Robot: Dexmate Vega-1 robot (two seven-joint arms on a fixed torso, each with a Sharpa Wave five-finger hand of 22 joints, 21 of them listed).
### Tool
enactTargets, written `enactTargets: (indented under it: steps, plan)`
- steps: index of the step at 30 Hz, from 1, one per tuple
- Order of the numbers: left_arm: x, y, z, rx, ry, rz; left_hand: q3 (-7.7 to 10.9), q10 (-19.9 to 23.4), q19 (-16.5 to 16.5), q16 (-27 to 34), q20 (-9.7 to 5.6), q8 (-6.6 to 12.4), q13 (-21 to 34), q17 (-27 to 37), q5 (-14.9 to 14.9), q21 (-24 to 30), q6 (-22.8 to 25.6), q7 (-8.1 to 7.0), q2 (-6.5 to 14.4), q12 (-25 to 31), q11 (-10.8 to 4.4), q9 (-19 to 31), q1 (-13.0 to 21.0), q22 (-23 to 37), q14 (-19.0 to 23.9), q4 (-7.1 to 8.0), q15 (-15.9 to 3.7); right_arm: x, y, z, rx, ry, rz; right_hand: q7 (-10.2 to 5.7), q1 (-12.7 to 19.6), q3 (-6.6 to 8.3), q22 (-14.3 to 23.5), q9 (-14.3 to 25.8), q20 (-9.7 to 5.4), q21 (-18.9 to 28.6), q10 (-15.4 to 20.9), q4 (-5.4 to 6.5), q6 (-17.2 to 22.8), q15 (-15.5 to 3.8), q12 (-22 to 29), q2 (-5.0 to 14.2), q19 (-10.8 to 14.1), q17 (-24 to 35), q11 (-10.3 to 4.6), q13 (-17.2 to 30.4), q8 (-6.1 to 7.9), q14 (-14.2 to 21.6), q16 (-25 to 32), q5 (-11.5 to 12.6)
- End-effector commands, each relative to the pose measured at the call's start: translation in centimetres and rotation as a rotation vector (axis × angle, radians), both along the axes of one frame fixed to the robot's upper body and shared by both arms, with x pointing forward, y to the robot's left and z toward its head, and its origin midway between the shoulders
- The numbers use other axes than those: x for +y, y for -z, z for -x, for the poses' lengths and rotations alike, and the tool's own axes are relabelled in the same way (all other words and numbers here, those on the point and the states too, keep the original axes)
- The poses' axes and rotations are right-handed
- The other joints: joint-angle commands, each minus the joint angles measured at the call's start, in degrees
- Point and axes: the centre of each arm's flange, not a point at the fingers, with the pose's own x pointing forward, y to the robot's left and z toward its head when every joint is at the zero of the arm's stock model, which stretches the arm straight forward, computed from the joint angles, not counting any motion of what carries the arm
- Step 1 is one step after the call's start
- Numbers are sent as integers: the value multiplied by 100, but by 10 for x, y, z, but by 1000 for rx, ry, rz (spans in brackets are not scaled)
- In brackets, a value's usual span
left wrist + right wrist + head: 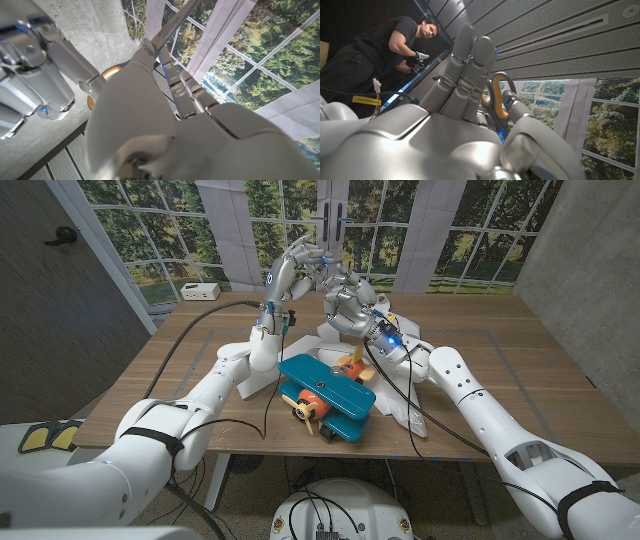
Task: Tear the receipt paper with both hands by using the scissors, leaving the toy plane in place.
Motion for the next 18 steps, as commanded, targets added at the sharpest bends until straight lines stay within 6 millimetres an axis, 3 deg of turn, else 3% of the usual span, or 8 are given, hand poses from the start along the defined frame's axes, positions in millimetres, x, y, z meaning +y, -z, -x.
enactTargets:
  steps: [1,11,14,18]
  plan:
    - [1,1,1,-1,5,1,4,47,-8,7,-257,-2,6,20,34,-14,47,-15,47,12,-16,9,3,-6,262,-1,-777,0,-1,2,-4,-6,-7,9,33,41,5,34,-168,40,2,-8,45,21,29,-5,-24,-10,-29,0,20,14,-73,28]
    - [0,-1,1,-2,12,-1,0,49,-11,3,-270,-15,-28,20,33,-17,50,-3,46,9,-16,12,4,-7,269,-2,-777,-2,5,-1,4,4,-2,-7,24,53,-44,33,-167,92,16,-18,139,21,38,-9,-48,20,-42,-23,43,74,-114,26]
    - [1,-1,2,-2,12,-1,-1,50,-13,1,-270,-18,-39,20,33,-18,52,-5,45,9,-17,15,5,-7,270,-2,-777,-1,6,-1,11,2,0,-85,25,61,-76,38,-167,116,63,-20,585,18,55,6,-69,-22,-45,-45,168,96,-169,24]
    - [1,-1,1,-2,10,-4,-2,51,-12,-1,-276,-24,-49,19,32,-18,52,1,45,8,-17,15,5,-7,271,-1,-777,-1,6,0,10,-1,-1,-63,23,72,-92,40,-168,143,62,-18,643,18,67,14,-74,3,-30,-38,136,117,-173,26]
